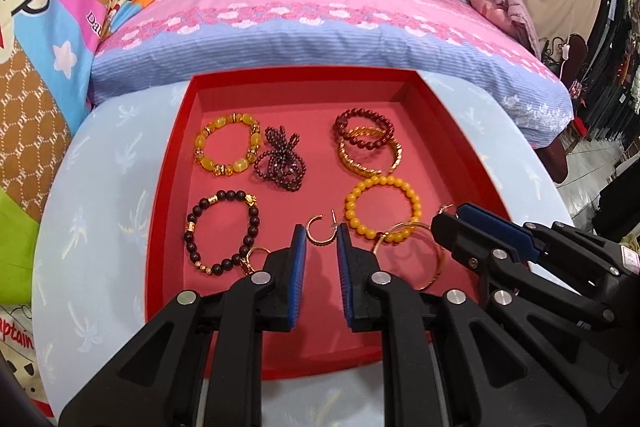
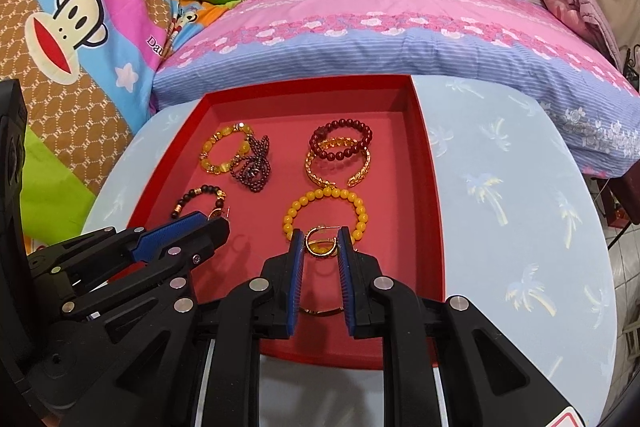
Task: Organize jewelry
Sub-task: 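Carry both earrings into the red box and lower them, then open both tools to release the earrings in the box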
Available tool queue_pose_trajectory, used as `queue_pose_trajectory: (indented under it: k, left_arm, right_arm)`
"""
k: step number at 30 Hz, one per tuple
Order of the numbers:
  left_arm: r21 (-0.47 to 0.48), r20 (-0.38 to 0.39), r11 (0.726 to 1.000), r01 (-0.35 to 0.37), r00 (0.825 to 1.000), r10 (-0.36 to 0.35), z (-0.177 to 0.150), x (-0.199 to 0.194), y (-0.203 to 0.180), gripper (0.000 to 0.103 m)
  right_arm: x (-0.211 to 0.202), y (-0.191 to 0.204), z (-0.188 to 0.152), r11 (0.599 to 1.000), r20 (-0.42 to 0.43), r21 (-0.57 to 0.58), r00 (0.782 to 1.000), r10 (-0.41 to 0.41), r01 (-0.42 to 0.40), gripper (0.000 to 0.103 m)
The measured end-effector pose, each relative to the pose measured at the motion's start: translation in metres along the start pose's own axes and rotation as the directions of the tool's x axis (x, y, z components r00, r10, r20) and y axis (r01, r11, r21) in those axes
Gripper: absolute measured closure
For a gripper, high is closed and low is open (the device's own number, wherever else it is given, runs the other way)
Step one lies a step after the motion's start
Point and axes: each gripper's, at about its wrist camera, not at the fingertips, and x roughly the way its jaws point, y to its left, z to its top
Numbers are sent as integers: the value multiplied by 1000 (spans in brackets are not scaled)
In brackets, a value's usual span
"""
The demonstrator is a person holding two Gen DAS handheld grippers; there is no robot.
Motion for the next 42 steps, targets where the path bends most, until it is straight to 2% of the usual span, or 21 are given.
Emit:
queue_pose_trajectory:
  k: [23,24,26,28,42]
  left_arm:
    - [-7,-41,1000,-26,999,25,-5,30,9,87]
    - [-8,-42,1000,-25,999,25,-5,30,9,87]
    - [-10,-43,999,-35,998,35,-5,31,10,77]
    - [-9,-39,999,-46,998,46,-5,30,10,75]
    - [-12,-21,998,-70,997,69,-12,9,6,72]
  right_arm:
    - [31,-3,-4,1000,-52,12,999,-11,12,86]
    - [31,-3,-4,1000,-51,12,999,-11,12,86]
    - [30,-3,-5,1000,-48,12,999,-10,11,86]
    - [30,-3,-5,1000,-48,10,999,-12,12,85]
    - [7,-2,-13,999,-19,16,999,-46,46,78]
